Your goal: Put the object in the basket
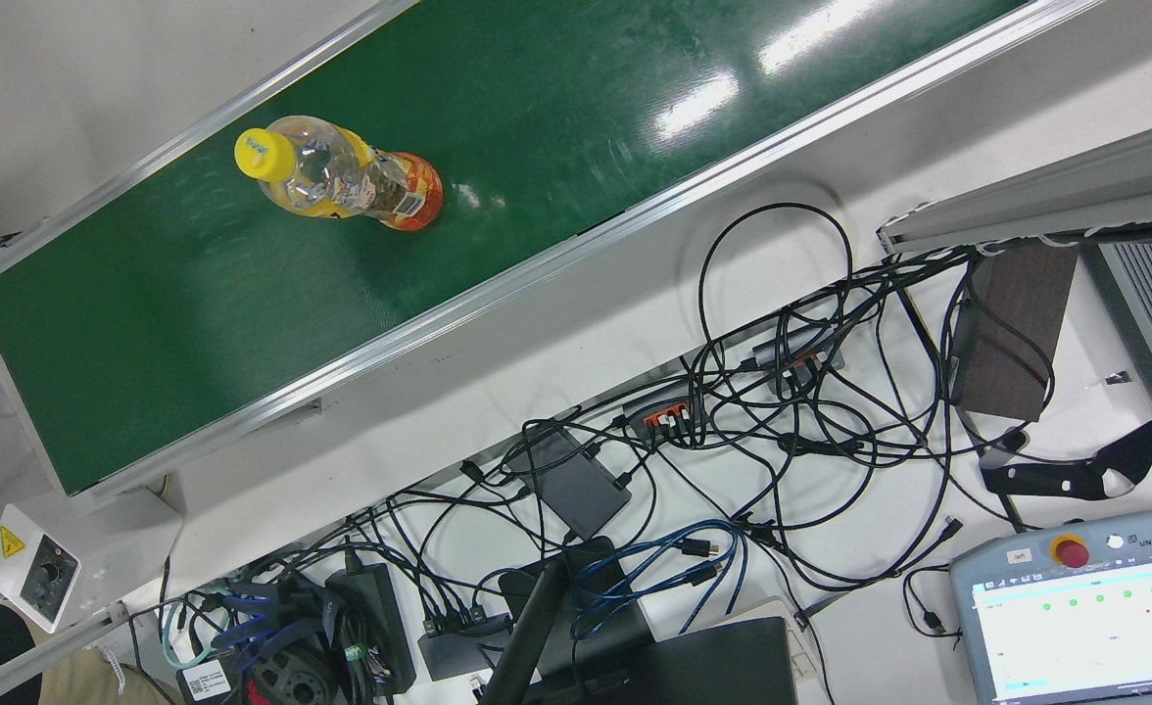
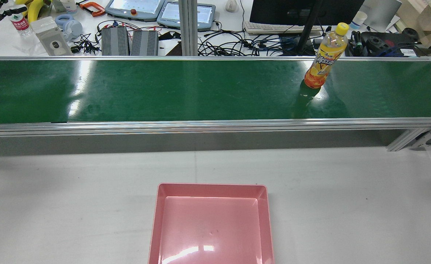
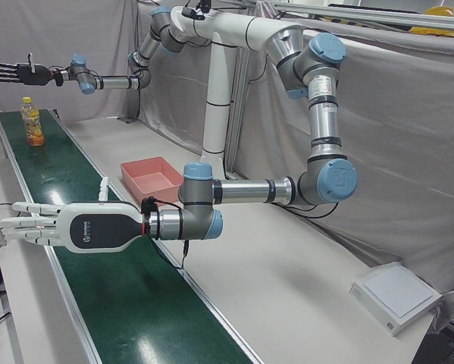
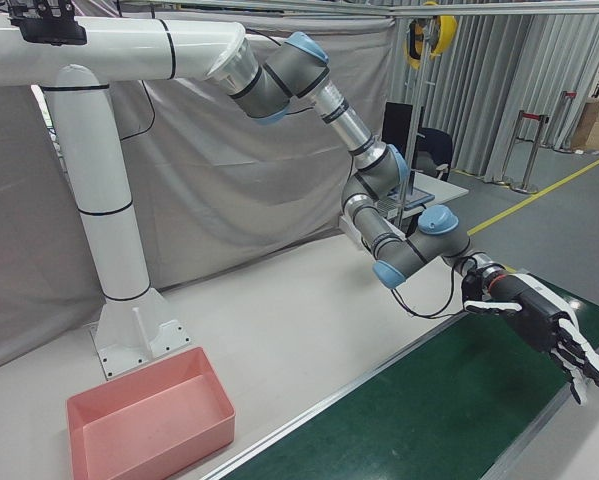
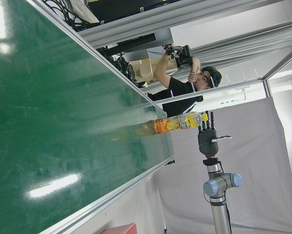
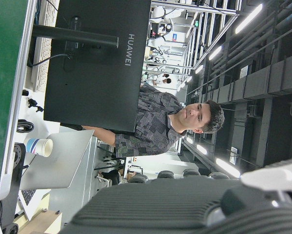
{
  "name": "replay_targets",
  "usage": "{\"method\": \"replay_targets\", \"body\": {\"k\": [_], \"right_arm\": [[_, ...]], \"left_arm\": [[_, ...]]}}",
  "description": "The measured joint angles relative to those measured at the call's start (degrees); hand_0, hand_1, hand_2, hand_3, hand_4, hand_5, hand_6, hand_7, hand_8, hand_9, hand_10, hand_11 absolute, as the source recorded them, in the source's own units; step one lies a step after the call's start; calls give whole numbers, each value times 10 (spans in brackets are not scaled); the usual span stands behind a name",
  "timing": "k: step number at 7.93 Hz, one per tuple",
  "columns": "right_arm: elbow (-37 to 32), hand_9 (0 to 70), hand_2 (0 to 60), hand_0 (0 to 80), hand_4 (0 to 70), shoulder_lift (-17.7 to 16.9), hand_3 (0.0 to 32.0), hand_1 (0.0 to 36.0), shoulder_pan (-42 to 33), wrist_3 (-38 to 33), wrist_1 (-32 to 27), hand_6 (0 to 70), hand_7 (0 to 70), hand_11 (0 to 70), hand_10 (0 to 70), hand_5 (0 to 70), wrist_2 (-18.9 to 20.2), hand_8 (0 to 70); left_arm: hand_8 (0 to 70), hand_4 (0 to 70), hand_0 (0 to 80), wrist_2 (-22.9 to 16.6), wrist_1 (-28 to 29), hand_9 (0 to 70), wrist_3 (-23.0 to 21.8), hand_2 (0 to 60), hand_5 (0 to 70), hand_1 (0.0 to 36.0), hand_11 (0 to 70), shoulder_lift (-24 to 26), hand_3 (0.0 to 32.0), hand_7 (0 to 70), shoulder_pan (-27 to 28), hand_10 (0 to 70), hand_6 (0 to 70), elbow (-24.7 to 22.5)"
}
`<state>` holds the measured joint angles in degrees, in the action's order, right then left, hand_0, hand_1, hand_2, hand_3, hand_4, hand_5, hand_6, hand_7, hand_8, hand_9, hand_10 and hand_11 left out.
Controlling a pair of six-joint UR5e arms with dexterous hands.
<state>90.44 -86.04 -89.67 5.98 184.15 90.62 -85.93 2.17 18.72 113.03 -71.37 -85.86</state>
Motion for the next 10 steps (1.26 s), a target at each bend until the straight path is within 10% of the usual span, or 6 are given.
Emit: {"method": "replay_targets", "body": {"k": [10], "right_arm": [[0, 0, 0, 0, 0, 0, 0, 0, 0, 0, 0, 0, 0, 0, 0, 0, 0, 0]], "left_arm": [[38, 143, 474, 1, -1, 78, 0, 0, 78, 37, 144, 0, 0, 0, 1, 94, 0, 1]]}}
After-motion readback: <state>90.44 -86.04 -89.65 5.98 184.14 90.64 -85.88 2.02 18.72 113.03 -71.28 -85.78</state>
